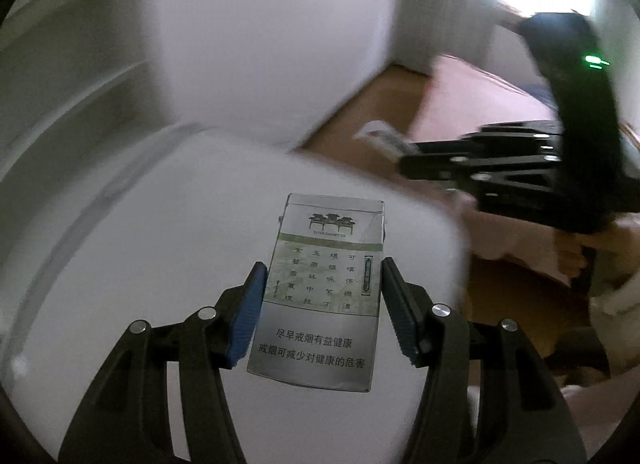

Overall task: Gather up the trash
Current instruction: 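Carry the cigarette pack and tube over the bin and open both tools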

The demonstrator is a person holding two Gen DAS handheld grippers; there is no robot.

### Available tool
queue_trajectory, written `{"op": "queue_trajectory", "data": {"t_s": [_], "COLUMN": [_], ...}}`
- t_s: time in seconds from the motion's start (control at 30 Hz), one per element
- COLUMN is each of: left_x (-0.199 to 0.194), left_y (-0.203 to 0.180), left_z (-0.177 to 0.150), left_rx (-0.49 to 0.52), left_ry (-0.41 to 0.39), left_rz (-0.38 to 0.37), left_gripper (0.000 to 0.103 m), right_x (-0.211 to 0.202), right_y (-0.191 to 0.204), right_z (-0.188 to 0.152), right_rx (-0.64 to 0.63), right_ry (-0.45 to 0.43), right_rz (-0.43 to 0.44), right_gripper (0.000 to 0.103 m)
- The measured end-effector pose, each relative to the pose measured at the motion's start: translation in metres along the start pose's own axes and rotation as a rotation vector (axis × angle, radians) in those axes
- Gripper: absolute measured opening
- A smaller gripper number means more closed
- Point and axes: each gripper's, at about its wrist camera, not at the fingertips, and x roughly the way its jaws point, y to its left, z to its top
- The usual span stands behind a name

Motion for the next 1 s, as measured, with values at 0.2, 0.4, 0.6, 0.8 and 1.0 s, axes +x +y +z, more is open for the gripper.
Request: {"op": "queue_trajectory", "data": {"t_s": [0.2,0.4,0.6,0.8,1.0], "left_x": [0.057,0.149,0.265,0.343,0.354], "left_y": [-0.128,-0.191,-0.171,-0.159,-0.166], "left_z": [0.024,-0.007,-0.047,-0.079,-0.072], "left_rx": [0.17,0.222,0.122,0.049,0.023], "left_ry": [0.048,0.223,0.448,0.599,0.578], "left_rz": [-0.217,-0.257,-0.147,-0.07,-0.093], "left_gripper": [0.056,0.056,0.056,0.056,0.06], "right_x": [-0.026,0.029,0.113,0.159,0.153], "right_y": [-0.12,-0.207,-0.231,-0.235,-0.25], "right_z": [-0.073,-0.17,-0.236,-0.272,-0.269], "right_rx": [0.197,0.434,0.584,0.627,0.675], "right_ry": [0.073,0.26,0.477,0.607,0.566], "right_rz": [-0.131,-0.114,-0.008,0.002,-0.006], "right_gripper": [0.016,0.016,0.016,0.016,0.024]}}
